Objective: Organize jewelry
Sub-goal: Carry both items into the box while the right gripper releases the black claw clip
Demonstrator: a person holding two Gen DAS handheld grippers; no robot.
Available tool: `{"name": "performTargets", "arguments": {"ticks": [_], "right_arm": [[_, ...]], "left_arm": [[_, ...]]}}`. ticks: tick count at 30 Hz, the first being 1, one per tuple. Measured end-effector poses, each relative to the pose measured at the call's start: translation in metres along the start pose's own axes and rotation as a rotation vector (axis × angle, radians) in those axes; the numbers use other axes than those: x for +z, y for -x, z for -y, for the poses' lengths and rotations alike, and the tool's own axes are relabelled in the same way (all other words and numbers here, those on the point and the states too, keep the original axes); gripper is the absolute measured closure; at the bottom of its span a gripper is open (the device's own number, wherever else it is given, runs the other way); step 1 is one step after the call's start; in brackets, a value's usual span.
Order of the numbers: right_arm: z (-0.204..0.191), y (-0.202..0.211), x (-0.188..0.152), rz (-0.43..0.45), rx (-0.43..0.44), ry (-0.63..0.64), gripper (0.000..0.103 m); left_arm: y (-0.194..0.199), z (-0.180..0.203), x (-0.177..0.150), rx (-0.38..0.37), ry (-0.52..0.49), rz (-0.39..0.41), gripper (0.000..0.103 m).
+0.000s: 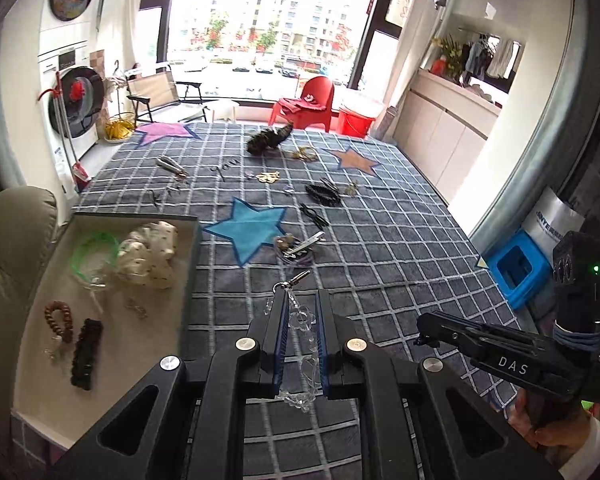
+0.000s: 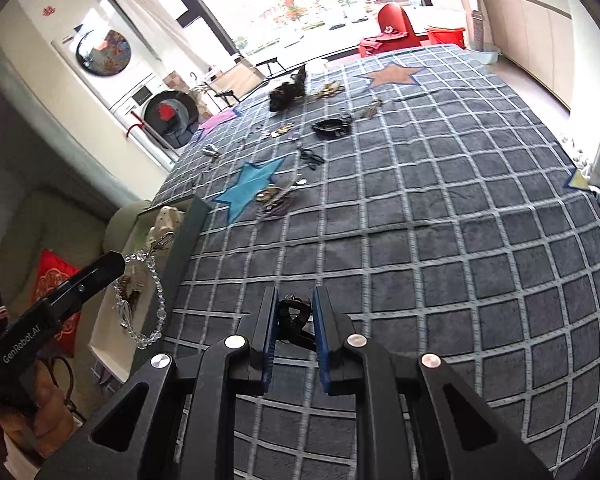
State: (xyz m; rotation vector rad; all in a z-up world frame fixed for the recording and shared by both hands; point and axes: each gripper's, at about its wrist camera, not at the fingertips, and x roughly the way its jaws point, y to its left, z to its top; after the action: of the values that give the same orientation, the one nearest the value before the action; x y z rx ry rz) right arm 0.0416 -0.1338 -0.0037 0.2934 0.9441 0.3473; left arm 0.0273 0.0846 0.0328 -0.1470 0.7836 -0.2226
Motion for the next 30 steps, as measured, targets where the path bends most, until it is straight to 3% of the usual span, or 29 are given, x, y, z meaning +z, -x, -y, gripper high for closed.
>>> {"name": "performTargets", "arguments": {"ticks": [12,20,30], "right_arm": [[-0.097,-0.041,0.014,-0.057,0.099,0.158,0.084],[-0.158,-0.084,0.013,-0.128,0.141,0.252,0.084],[-0.198,-0.138,0.001,-0.228,0.117,0.323,0.084]], "left_arm": [[0.032,-0.086,-0.004,0.11,0.1,0.045,0.088],[0.026,-0.136,-0.023,0.161,0.17,0.007,0.088],[0.0,-0.178,-0.057,0.211,0.222,-0.077,0.088]]}}
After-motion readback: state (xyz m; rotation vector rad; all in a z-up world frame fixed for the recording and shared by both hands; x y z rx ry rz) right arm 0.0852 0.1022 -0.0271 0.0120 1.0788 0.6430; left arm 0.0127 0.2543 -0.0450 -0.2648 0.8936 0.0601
